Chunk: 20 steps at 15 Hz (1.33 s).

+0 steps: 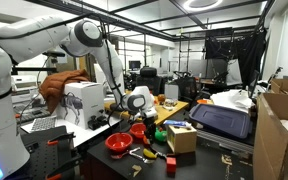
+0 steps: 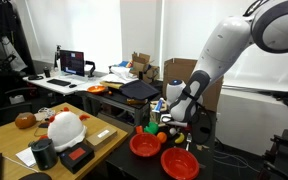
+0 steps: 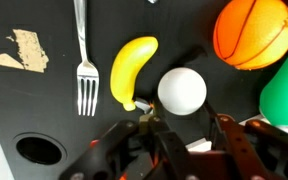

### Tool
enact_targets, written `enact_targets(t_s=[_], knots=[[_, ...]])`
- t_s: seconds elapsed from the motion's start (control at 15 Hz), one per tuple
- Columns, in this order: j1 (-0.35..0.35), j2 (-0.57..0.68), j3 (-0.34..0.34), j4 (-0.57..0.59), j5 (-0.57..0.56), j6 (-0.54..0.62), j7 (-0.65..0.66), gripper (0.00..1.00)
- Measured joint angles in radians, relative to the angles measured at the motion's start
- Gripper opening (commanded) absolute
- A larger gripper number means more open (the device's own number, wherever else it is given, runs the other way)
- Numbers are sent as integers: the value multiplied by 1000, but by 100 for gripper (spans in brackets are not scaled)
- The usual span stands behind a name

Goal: Remove the toy banana from the orange plate, put it on the table, remove the white bowl from the orange plate and put it on the table

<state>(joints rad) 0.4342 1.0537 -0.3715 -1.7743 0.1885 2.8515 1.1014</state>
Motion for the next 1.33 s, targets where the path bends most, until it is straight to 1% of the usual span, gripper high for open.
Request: enact_targets(t_s=[0.33, 0.47, 0.67, 0.87, 0.93, 1.0, 1.13, 1.33], knots=[[62, 107, -46, 71, -43, 0, 131, 12], [83, 130, -75, 89, -61, -6, 172, 12], [99, 163, -102, 124, -72, -12, 227, 12], [101, 176, -119, 150, -81, -15, 264, 12], [100, 176, -123, 157, -85, -16, 269, 60], [98, 175, -124, 164, -89, -19, 272, 63], [94, 174, -124, 174, -94, -25, 273, 77], [89, 166, -116, 175, -111, -31, 269, 100]])
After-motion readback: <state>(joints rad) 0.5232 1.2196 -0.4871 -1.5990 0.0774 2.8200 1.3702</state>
